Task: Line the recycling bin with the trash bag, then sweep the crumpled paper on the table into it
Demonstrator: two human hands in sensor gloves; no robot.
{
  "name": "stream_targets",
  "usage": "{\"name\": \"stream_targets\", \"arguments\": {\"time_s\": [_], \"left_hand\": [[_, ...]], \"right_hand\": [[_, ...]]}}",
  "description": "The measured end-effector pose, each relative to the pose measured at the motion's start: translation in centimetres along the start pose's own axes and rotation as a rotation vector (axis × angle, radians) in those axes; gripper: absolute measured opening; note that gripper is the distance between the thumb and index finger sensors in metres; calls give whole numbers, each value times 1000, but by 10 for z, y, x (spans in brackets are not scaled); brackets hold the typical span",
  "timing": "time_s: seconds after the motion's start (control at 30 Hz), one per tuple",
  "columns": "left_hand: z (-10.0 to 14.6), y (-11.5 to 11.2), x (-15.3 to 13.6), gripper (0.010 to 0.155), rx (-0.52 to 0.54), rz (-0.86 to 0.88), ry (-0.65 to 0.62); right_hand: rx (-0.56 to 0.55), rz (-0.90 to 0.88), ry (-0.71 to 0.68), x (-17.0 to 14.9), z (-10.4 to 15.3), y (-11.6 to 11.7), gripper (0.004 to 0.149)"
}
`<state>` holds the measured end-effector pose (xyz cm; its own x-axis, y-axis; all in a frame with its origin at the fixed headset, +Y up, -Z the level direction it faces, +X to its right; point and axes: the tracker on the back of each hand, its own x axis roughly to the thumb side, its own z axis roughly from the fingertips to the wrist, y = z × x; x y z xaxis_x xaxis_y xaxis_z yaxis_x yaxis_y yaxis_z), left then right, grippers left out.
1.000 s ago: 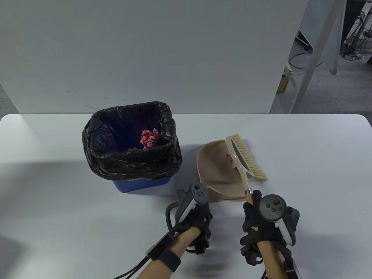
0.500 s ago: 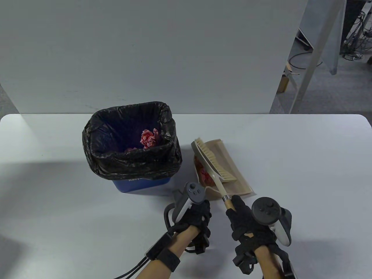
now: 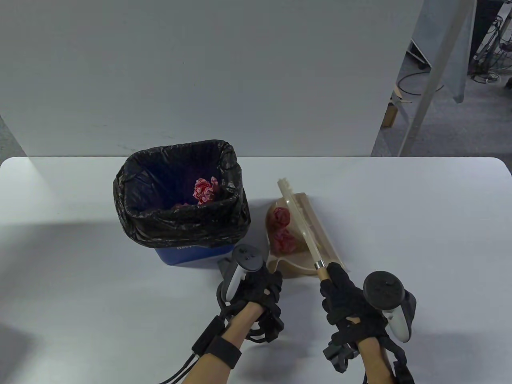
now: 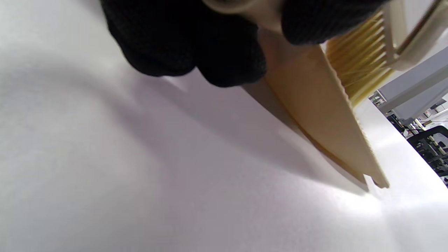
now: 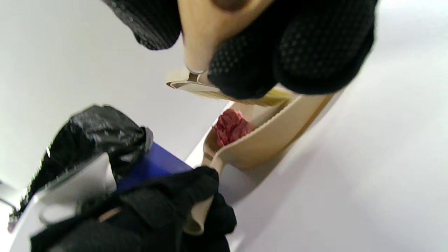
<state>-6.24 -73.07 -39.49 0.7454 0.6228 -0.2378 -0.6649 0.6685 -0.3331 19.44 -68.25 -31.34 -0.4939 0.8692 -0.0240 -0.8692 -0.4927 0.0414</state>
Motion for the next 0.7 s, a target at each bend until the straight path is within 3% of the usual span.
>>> {"name": "stream_targets", "arguments": {"time_s": [0.27,0.4,0.7], "left_hand": [[10,12,4,74,-19,131,-48],[21,30,7,74,-18,240,-95],[61,57,21,74,0,310,-229]], "right_hand": [[-253,-143,17,-9,8,-27,62],[-392,-173,68,-16,14,-39,62],[-426,-232,151,-27,15,-45,62]]}}
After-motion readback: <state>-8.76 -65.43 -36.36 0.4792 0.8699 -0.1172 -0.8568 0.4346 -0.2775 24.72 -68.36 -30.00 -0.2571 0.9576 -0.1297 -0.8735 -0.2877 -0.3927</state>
